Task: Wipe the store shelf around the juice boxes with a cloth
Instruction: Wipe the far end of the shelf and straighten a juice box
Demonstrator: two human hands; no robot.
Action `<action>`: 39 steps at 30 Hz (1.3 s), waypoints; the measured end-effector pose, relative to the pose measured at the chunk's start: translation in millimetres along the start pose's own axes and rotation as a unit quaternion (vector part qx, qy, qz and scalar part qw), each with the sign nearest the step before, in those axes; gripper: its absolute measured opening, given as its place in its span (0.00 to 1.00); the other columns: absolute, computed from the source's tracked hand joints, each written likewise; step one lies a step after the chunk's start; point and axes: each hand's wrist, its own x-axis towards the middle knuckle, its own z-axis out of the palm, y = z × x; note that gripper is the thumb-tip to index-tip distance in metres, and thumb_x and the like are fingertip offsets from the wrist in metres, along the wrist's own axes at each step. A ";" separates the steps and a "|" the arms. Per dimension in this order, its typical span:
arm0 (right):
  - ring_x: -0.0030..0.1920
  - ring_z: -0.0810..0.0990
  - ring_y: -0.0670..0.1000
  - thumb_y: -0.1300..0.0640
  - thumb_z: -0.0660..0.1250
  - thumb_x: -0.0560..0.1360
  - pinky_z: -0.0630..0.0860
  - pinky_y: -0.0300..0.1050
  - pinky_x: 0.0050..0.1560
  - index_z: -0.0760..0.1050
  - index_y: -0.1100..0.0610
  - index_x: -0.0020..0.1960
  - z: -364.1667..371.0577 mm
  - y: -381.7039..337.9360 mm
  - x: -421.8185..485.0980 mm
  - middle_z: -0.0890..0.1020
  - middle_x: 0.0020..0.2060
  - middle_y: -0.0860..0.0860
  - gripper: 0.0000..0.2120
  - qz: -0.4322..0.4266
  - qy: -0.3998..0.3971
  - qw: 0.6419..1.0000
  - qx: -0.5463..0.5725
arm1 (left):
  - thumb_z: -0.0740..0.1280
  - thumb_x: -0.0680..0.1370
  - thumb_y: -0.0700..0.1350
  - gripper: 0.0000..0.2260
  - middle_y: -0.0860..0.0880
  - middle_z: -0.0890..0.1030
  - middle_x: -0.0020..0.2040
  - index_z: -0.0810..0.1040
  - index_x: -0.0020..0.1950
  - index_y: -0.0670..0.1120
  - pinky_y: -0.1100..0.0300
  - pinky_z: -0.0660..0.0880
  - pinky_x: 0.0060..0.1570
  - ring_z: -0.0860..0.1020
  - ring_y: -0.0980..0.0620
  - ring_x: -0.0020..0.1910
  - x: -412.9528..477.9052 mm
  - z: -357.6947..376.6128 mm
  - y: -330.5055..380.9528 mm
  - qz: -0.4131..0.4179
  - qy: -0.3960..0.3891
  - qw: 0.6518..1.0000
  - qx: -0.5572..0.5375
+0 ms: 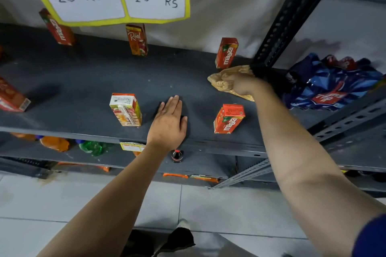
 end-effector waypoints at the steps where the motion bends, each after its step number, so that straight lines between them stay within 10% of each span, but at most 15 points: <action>1: 0.75 0.60 0.55 0.59 0.55 0.81 0.55 0.43 0.72 0.64 0.50 0.74 4.8 2.2 -1.4 0.61 0.76 0.49 0.22 -0.004 -0.017 1.000 -0.004 | 0.52 0.81 0.50 0.25 0.43 0.58 0.78 0.59 0.76 0.39 0.54 0.46 0.76 0.54 0.48 0.77 0.1 0.6 -0.3 0.001 0.002 1.000 0.000; 9: 0.64 0.73 0.51 0.26 0.65 0.58 0.66 0.49 0.67 0.69 0.41 0.68 27.2 32.5 -16.1 0.75 0.64 0.43 0.41 -0.053 -0.016 0.992 -0.116 | 0.54 0.81 0.49 0.24 0.43 0.59 0.77 0.60 0.75 0.38 0.55 0.47 0.76 0.55 0.48 0.77 -0.1 -0.1 1.1 -0.004 0.006 1.000 0.004; 18: 0.55 0.79 0.58 0.51 0.58 0.78 0.77 0.52 0.56 0.74 0.47 0.64 50.5 39.0 -62.6 0.77 0.64 0.53 0.16 0.074 0.036 0.994 -0.067 | 0.52 0.82 0.49 0.24 0.44 0.57 0.78 0.59 0.76 0.39 0.57 0.44 0.75 0.53 0.49 0.77 -2.0 -2.1 1.3 0.001 -0.002 1.000 0.008; 27: 0.62 0.75 0.61 0.61 0.56 0.78 0.74 0.50 0.57 0.65 0.42 0.71 60.5 55.2 -92.0 0.60 0.75 0.54 0.25 0.065 0.016 0.994 -0.090 | 0.53 0.82 0.48 0.23 0.44 0.58 0.78 0.60 0.75 0.39 0.56 0.46 0.76 0.54 0.49 0.77 -3.8 -2.3 1.5 0.006 -0.004 1.000 0.001; 39: 0.70 0.67 0.57 0.71 0.54 0.76 0.68 0.46 0.66 0.68 0.44 0.70 59.3 51.4 -127.6 0.62 0.75 0.51 0.30 0.055 0.010 0.998 -0.018 | 0.51 0.82 0.49 0.24 0.45 0.58 0.78 0.59 0.76 0.41 0.58 0.46 0.75 0.54 0.50 0.77 -3.0 -0.7 0.1 0.004 -0.011 1.000 0.015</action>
